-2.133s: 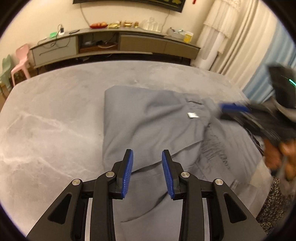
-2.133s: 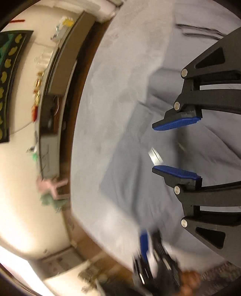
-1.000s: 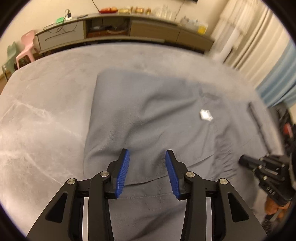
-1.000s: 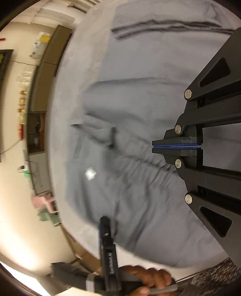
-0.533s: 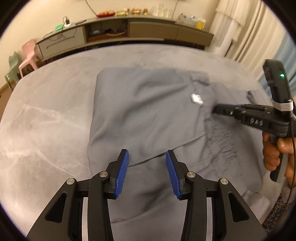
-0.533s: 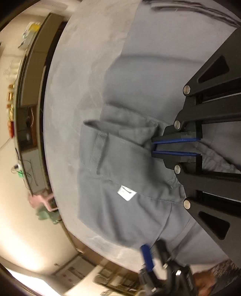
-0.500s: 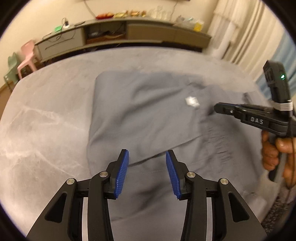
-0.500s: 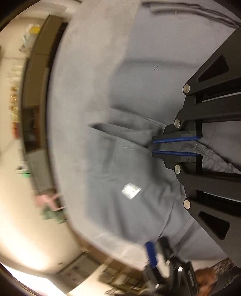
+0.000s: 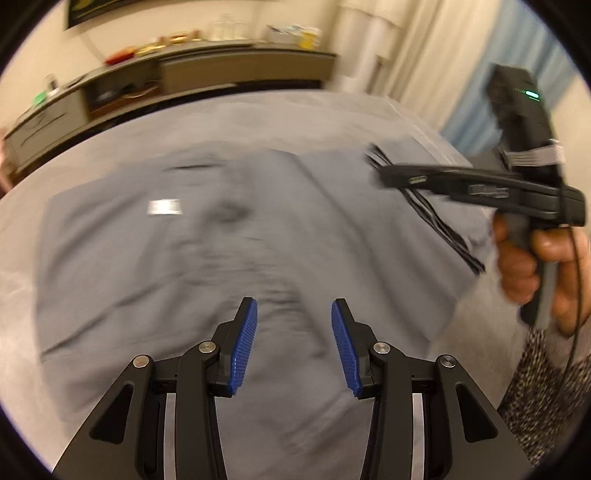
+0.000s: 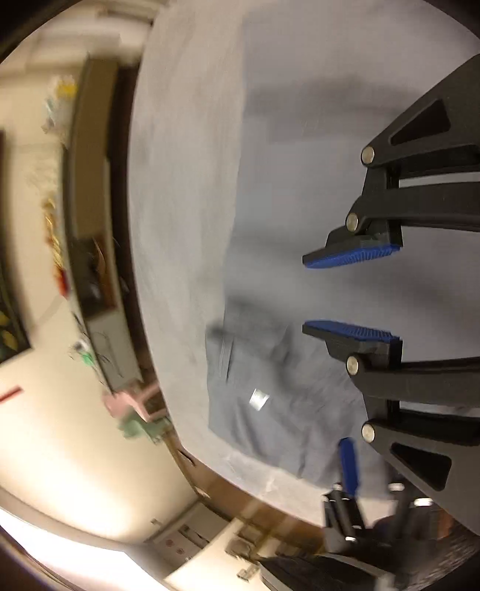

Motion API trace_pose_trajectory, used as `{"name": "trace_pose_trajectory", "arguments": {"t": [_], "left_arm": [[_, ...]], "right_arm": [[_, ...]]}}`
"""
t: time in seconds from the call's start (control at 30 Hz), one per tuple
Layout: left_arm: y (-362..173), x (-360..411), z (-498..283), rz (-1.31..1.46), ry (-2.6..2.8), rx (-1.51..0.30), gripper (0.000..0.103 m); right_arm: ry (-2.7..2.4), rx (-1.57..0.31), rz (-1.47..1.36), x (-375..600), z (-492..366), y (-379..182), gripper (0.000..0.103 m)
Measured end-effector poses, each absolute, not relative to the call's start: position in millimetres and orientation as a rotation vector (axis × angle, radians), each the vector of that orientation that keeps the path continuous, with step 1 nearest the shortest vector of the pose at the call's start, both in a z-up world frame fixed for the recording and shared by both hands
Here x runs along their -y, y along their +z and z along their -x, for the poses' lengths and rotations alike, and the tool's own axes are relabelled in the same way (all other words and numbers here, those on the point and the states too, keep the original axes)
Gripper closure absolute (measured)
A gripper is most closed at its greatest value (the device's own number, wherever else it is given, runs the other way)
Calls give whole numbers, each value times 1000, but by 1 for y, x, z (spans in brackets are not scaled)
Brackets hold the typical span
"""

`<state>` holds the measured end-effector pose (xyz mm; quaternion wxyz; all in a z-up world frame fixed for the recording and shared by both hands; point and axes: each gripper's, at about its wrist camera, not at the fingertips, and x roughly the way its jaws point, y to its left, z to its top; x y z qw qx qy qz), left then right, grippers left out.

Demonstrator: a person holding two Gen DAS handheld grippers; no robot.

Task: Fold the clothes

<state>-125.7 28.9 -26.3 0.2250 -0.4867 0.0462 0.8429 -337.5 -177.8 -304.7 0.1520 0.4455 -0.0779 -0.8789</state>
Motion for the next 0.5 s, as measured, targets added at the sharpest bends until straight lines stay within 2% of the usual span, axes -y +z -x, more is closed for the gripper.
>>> {"name": "trace_pose_trajectory", "arguments": {"t": [0.1,0.17,0.23,0.33,0.47,0.5], "left_arm": [[-39,-61,131,1357,2370,-240,59],[-49,-75,139,1411,2424,-312,59],[-58,-83,146,1486,2473,-405,60],[-63,-78,147,1572,2513,-483,69],[-64,-60,149,1645,2542,-488,69],[-62,-52,153,1663,2567,-463,65]], "right_arm": [[-2612,255,-1313,126,306,-324,68],[-2607,315,-1343,109,295,-346,68],[-2589,291,-1318,116,294,-356,68],[-2547,110,-1324,144,303,-369,68],[-2518,-98,-1373,167,315,-376,70],[-2517,-103,-1377,168,318,-376,71]]}}
